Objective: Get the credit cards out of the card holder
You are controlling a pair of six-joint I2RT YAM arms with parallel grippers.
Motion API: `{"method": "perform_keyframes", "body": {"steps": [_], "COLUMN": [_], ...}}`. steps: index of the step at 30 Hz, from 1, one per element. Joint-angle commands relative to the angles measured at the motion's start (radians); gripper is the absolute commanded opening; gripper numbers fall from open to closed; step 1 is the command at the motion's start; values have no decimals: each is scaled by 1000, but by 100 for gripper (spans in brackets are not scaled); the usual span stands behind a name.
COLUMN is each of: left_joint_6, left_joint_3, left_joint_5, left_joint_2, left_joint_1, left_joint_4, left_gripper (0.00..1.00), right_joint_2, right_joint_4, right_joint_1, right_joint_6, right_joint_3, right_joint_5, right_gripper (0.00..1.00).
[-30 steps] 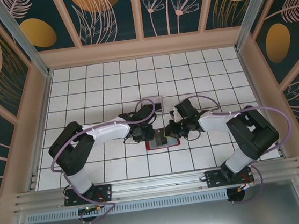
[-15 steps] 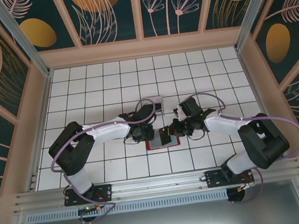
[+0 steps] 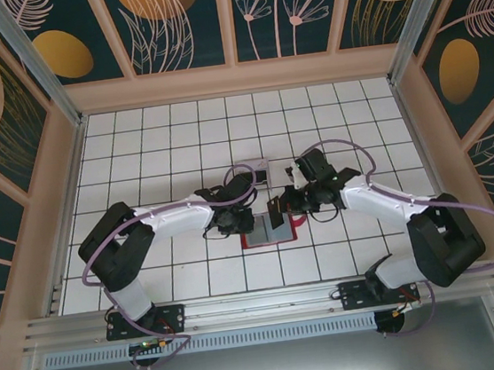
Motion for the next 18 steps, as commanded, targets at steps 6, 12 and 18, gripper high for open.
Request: {"method": "perform_keyframes", "body": {"steps": [6,12,18], "left_joint_6": [36,38,30], "left_joint_3": [-81,-97,-71], "left_joint_5": [-45,-43,-69], "left_joint_2": [-25,-70,-109], "left_joint_1": [-6,-5,-5], "left_joint_4": [-116,-121,-135], "left_gripper": [20,21,26], "right_joint_2": [-45,-28,48], "right_joint_4": [-76,-88,-114], "right_joint_1": [-5,-5,-5], "right_joint_6": [-57,-108,-274], "right_joint_3": [102,162,256], "right_joint_5": [81,105,58], "right_gripper": [0,0,0]}}
